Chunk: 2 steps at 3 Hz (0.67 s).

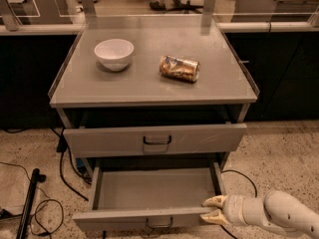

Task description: Open middle drawer

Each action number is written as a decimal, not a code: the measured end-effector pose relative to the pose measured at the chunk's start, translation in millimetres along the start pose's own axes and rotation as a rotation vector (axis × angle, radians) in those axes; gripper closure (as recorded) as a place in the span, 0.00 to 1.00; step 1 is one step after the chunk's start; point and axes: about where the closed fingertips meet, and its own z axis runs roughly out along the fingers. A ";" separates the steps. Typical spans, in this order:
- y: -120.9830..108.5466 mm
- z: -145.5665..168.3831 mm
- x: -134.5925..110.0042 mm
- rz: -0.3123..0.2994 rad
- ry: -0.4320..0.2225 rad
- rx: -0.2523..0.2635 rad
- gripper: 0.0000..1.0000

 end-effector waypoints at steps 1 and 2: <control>0.1 0.2 -0.2 0.000 0.000 0.000 0.81; 0.2 0.2 -0.2 0.000 0.000 0.000 0.57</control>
Offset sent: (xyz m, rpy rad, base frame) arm 0.0000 0.0003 0.0000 0.0000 0.0000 0.0000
